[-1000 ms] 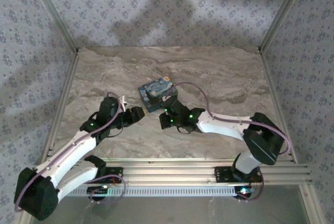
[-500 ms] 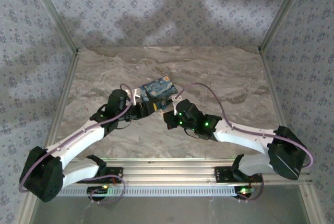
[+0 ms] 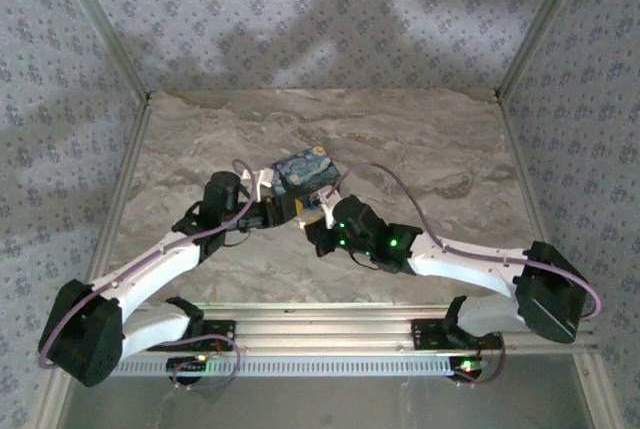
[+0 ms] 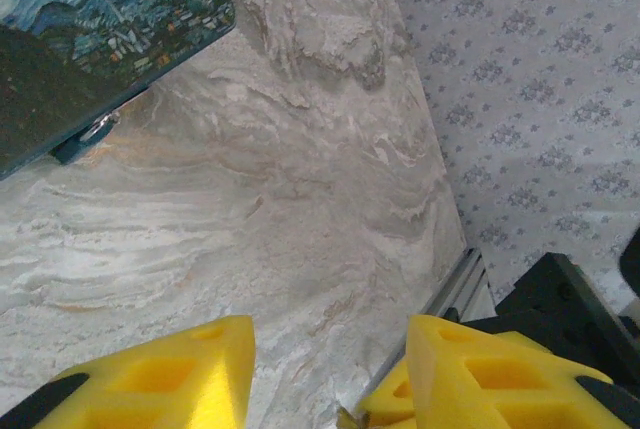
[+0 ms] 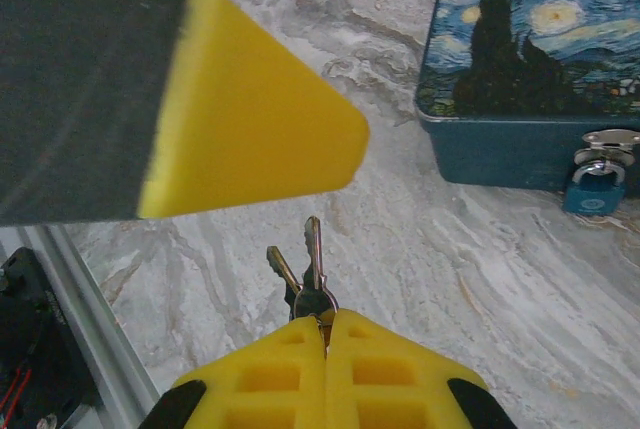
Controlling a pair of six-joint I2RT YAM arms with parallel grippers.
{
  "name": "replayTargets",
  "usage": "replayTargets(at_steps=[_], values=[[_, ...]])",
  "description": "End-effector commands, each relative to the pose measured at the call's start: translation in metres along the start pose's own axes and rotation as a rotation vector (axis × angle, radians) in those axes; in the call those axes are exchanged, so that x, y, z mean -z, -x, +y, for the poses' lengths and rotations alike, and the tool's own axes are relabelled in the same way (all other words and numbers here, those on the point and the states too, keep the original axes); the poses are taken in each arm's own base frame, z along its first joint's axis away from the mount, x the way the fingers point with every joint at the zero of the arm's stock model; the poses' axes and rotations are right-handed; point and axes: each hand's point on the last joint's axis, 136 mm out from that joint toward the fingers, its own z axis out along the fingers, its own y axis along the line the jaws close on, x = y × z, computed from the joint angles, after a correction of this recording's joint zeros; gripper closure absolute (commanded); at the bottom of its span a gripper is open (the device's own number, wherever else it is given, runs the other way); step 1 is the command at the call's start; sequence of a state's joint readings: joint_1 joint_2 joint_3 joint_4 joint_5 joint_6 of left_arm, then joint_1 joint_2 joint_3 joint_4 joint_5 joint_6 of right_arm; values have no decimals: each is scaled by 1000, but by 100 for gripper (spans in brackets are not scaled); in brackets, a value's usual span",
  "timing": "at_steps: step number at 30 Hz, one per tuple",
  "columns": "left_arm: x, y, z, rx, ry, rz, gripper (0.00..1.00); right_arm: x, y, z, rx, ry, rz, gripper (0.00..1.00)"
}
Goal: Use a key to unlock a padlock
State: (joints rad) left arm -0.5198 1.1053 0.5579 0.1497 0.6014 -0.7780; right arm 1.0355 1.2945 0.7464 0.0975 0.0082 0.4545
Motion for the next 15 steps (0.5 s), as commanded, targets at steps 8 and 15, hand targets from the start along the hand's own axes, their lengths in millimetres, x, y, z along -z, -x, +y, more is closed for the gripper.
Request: replayTargets(at_steps=[8, 15], values=[[7, -6, -14, -17, -109, 21, 56, 3, 17, 15, 33, 29, -50, 100], [8, -10, -19, -28, -132, 48, 65, -2, 16, 18, 38, 37, -34, 100]])
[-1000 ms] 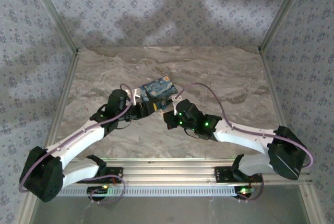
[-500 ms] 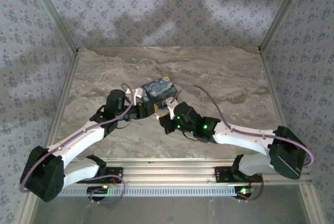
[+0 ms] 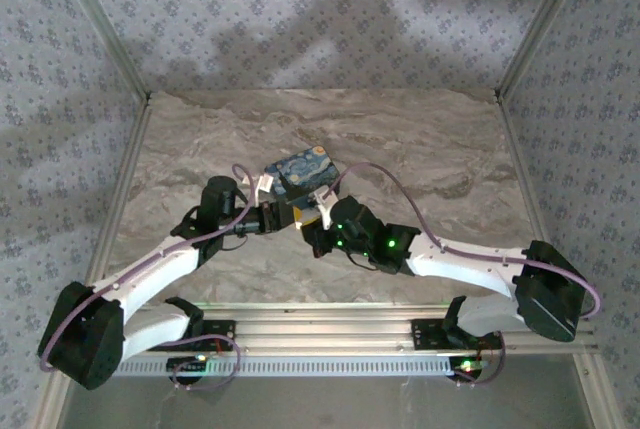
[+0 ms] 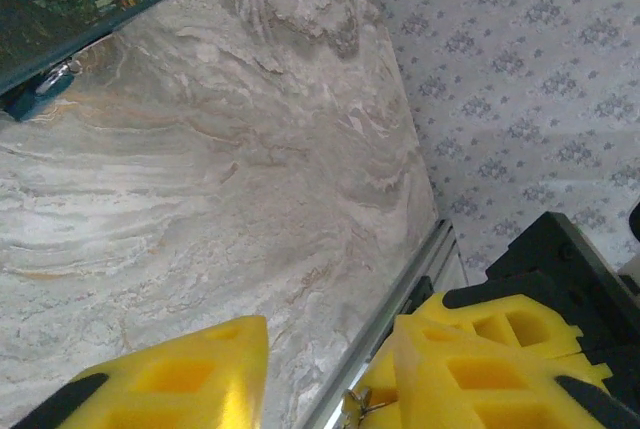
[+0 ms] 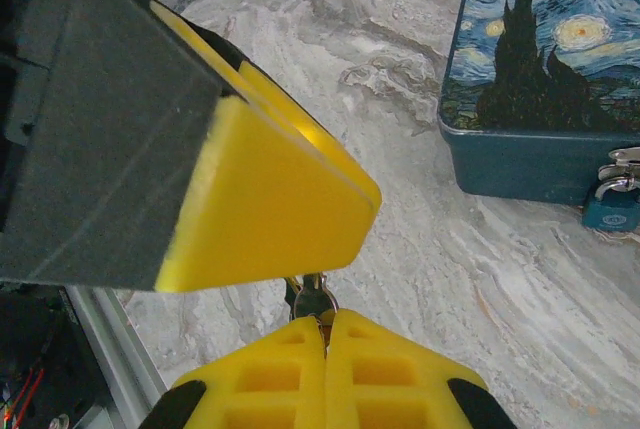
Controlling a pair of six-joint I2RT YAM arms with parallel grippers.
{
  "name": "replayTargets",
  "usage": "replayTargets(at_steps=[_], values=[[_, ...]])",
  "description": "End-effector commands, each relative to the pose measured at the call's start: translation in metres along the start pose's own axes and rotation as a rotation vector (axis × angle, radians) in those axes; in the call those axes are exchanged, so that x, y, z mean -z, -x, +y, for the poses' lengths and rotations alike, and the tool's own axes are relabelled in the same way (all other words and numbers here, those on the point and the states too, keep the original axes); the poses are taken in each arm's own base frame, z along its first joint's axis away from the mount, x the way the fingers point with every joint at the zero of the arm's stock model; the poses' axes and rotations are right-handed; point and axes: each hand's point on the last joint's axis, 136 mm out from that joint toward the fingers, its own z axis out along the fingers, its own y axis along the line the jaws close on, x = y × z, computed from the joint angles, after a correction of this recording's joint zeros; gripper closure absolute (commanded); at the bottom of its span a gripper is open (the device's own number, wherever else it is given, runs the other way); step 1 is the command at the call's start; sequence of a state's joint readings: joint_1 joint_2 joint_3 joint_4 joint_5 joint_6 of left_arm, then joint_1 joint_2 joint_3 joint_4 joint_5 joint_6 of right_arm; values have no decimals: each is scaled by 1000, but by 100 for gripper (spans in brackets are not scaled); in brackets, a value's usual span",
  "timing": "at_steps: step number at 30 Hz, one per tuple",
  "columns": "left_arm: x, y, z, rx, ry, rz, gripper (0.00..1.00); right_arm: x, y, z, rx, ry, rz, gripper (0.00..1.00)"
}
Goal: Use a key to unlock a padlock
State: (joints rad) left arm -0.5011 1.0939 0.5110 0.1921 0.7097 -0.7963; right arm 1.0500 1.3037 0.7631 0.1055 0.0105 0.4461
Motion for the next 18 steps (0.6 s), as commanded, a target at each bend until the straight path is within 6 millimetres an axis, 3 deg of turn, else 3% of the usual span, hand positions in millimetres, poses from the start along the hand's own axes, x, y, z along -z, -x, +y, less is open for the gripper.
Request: replayTargets(at_steps=[1, 6, 9, 15, 18], values=[[4, 5, -17, -53, -59, -6, 67, -1, 12, 10, 23, 22, -25, 100], [4, 4, -17, -60, -57, 3, 81, -3, 10, 10, 28, 24, -20, 100], [4, 3, -16, -71, -50, 8, 100, -4, 8, 10, 30, 24, -13, 100], [8, 4, -21, -153, -34, 15, 100, -3, 8, 8, 32, 19, -9, 100], [14, 6, -24, -251, 15, 24, 100, 1, 8, 7, 43, 21, 2, 82]])
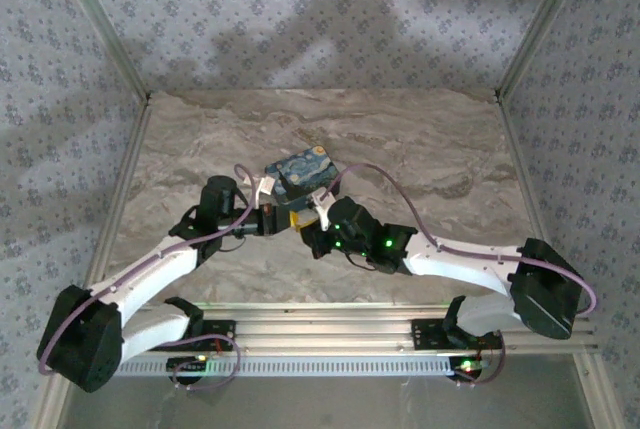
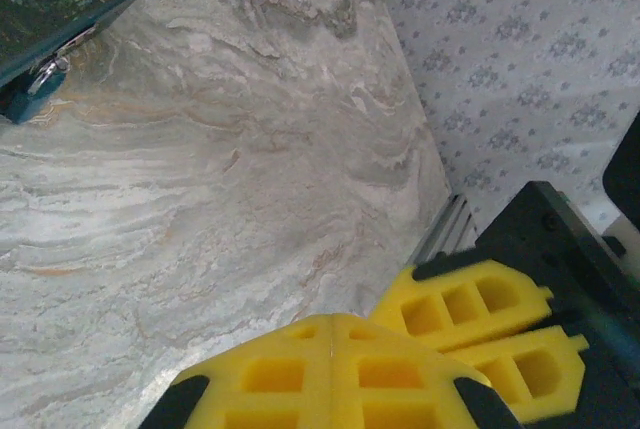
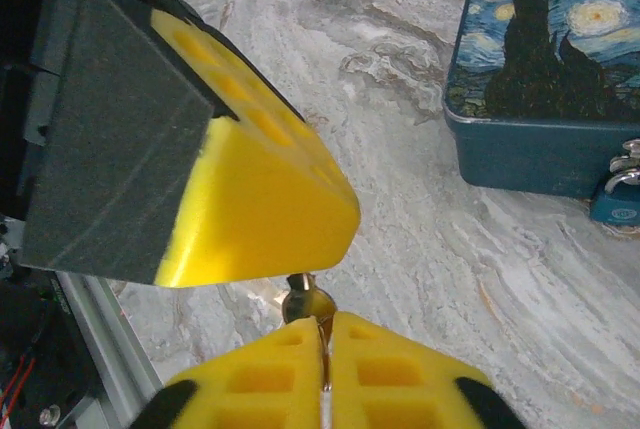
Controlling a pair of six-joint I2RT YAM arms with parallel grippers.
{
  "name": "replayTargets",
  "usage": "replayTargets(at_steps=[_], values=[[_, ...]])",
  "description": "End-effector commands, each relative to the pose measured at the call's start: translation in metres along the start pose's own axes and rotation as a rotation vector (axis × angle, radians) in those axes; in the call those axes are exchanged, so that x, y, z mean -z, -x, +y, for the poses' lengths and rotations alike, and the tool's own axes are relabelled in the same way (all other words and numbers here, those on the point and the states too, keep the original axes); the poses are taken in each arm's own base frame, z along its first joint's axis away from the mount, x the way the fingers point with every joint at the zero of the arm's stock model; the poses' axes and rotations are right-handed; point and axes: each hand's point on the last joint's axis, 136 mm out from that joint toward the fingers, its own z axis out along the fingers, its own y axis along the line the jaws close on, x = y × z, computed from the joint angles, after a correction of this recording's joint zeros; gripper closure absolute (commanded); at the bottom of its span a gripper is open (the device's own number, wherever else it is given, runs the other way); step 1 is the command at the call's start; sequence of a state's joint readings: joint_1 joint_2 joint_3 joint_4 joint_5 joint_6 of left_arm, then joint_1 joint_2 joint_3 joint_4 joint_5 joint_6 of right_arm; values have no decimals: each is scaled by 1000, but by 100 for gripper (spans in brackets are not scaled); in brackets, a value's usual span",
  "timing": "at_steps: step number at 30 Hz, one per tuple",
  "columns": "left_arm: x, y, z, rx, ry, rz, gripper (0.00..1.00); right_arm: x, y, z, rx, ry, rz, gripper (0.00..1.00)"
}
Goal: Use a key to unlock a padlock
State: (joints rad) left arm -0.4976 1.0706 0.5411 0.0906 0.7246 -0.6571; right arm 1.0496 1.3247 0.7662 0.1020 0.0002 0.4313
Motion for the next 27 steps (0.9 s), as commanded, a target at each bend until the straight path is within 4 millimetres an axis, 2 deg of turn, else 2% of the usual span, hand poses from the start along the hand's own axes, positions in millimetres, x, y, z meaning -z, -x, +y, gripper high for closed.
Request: replayTargets(at_steps=[1, 2, 5, 8, 14, 20, 24, 27], values=[[13, 15, -22, -185, 20, -10, 100, 10, 15, 9, 31, 31, -19, 75], [15, 16, -25, -221, 34, -1, 100, 15, 16, 11, 34, 51, -16, 67], [21, 20, -31, -319, 69, 19, 100, 32, 20, 12, 24, 116, -17, 55], [23, 25, -40, -392, 75, 39, 100, 50, 30, 12, 9, 171, -42, 49], [23, 28, -65, -516, -8, 120, 100, 73, 48, 27, 1, 328, -56, 48], [22, 25, -99, -557, -201, 178, 100, 74, 50, 39, 14, 419, -8, 49], [22, 22, -105, -545, -244, 224, 100, 72, 50, 37, 5, 436, -7, 51], [23, 19, -107, -542, -260, 241, 100, 73, 52, 35, 0, 440, -9, 57]])
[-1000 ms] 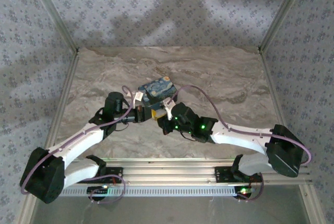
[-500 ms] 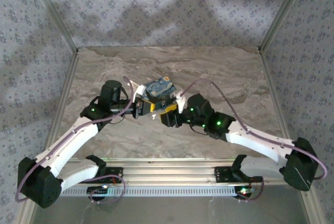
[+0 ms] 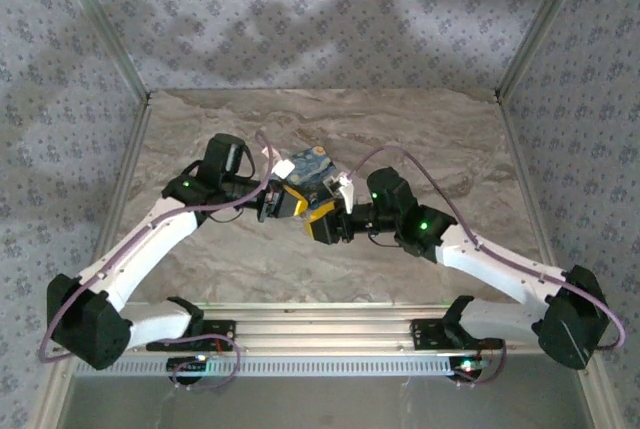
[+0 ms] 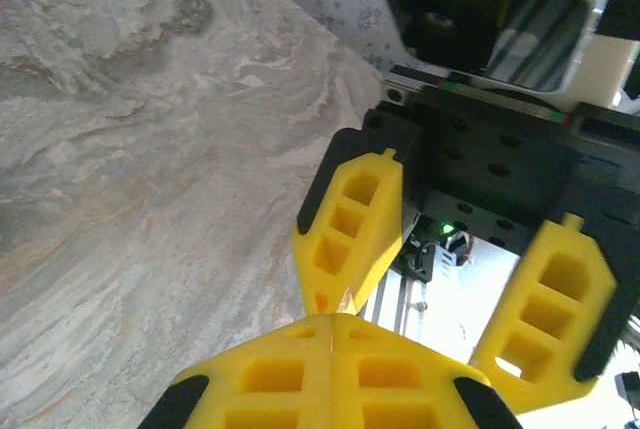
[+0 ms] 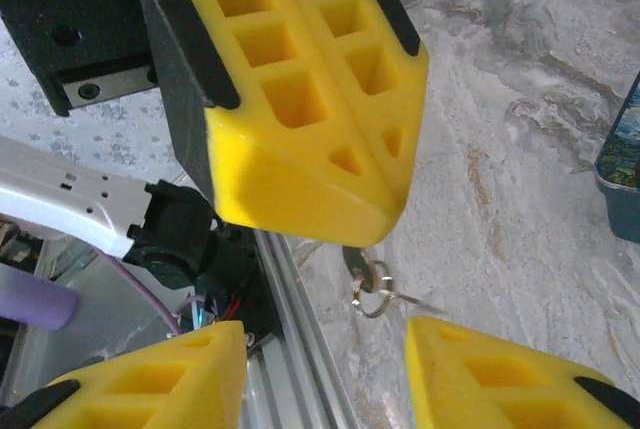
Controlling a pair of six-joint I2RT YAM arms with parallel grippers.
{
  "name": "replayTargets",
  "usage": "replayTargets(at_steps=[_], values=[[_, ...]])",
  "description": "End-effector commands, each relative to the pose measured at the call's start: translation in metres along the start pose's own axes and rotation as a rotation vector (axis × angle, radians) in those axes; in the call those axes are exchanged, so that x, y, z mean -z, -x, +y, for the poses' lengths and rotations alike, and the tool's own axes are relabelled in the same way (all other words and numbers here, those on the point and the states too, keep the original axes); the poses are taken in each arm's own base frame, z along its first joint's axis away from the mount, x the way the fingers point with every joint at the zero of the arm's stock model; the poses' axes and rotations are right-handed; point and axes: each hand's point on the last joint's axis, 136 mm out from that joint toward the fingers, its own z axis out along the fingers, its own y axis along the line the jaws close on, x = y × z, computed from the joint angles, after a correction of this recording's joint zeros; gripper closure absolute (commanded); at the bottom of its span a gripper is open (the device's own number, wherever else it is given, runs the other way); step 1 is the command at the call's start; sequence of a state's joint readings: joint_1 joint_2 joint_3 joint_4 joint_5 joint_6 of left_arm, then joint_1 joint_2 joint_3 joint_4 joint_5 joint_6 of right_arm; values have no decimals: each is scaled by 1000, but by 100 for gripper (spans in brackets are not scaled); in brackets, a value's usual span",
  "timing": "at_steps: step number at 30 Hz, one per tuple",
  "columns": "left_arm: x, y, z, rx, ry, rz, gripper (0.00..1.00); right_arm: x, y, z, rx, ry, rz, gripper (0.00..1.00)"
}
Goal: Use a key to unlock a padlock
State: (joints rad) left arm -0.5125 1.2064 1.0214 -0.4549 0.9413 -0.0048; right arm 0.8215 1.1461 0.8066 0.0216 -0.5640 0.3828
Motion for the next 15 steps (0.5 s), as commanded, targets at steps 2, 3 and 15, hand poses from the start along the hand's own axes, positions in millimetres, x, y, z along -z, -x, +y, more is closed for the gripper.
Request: replayTargets(at_steps=[2, 3, 15], values=[[4, 3, -25, -48, -103, 11, 100, 3, 7, 7, 11, 44, 2, 58], [4, 3, -27, -49, -109, 10, 100, 3, 7, 6, 9, 44, 3, 58], [5, 3, -33, -43, -146, 16, 100, -6, 9, 14, -10, 113, 9, 73]])
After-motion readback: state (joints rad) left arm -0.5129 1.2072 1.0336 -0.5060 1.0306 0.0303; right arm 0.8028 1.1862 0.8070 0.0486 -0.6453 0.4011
